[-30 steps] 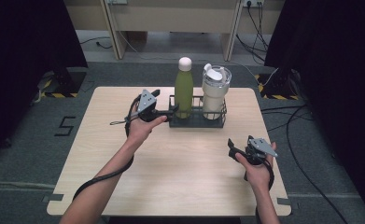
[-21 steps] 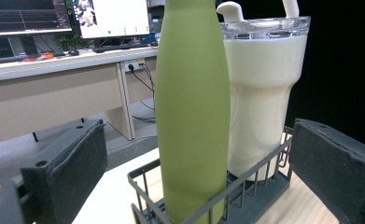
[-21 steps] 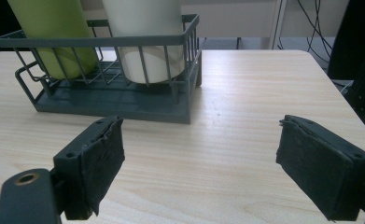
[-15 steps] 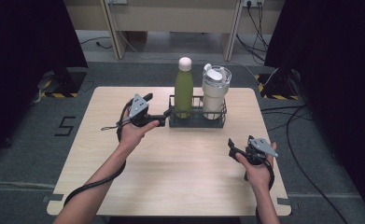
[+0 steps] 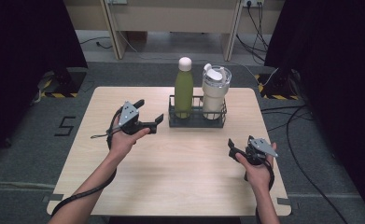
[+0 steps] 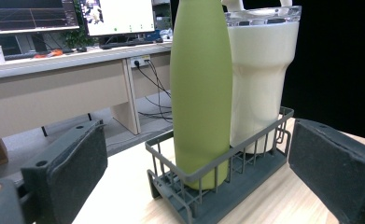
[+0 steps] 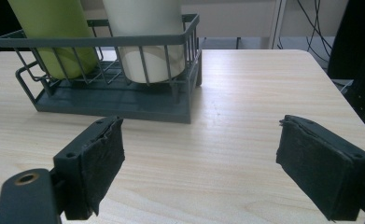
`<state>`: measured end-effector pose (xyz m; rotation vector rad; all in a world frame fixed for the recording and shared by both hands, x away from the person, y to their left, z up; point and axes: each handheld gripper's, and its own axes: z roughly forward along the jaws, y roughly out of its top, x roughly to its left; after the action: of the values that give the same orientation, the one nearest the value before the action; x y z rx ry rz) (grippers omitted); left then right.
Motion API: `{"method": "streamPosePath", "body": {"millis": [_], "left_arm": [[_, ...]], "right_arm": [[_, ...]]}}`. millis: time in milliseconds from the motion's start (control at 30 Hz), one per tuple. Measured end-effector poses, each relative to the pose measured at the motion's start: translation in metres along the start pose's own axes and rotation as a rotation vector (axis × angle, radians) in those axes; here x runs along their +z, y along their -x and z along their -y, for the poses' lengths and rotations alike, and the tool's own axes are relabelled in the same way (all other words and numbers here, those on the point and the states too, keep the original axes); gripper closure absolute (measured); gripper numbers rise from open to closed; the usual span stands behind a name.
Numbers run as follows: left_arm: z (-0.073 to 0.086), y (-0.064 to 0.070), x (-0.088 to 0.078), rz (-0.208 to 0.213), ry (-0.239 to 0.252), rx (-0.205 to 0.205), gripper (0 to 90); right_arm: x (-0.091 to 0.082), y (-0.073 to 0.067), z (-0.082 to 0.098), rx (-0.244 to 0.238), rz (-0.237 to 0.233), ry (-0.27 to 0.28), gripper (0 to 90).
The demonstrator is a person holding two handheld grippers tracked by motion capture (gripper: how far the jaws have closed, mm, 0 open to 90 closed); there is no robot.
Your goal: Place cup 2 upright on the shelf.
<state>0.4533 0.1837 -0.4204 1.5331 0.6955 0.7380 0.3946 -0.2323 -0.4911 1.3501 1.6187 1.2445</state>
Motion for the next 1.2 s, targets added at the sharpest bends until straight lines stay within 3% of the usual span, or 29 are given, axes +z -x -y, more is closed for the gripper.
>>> {"method": "streamPosePath", "body": {"millis": [500, 833, 1200], "left_arm": [[0.024, 0.001, -0.035, -0.013, -0.016, -0.006, 3.6], [0.053, 0.006, -0.060, -0.033, -0.030, -0.050, 3.8], [0.067, 0.009, -0.070, -0.040, -0.061, -0.049, 3.9]], "right_arm": [[-0.001, 0.000, 0.001, 0.002, 0.003, -0.004, 14.7], [-0.001, 0.001, 0.001, -0.001, 0.009, -0.002, 14.7], [-0.002, 0.001, -0.002, -0.005, 0.003, 0.007, 14.7]]}}
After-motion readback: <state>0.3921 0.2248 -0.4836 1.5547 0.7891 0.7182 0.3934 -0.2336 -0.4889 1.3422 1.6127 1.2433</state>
